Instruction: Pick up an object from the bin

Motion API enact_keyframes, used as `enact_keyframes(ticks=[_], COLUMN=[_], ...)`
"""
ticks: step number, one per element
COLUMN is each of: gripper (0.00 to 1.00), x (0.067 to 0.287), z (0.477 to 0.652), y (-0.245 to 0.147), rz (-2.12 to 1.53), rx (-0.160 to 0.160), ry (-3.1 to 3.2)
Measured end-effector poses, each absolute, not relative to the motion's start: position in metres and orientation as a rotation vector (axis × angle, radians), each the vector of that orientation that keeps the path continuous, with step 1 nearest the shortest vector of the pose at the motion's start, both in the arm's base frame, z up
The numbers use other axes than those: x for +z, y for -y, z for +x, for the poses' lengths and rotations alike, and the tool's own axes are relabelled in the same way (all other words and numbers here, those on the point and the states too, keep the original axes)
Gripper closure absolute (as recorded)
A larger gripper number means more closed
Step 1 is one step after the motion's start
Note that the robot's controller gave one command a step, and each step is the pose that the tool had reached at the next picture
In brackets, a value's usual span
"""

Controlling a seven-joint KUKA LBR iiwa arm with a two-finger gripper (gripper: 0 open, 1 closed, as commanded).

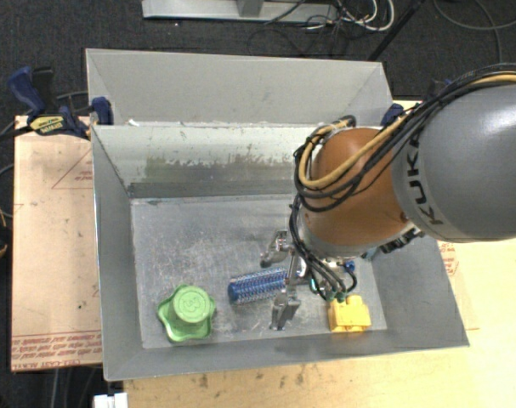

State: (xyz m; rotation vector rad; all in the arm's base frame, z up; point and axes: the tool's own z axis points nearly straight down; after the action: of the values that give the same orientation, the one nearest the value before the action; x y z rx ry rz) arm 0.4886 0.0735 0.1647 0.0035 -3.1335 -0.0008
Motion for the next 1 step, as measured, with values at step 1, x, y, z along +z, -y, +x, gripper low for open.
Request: enact_keyframes(ticks=[1], gripper=[0.0], x=[0.0709], z=[0.5317], y=[-0.0444], rz=[0.073], rx=[-0.006], ry=[3.147])
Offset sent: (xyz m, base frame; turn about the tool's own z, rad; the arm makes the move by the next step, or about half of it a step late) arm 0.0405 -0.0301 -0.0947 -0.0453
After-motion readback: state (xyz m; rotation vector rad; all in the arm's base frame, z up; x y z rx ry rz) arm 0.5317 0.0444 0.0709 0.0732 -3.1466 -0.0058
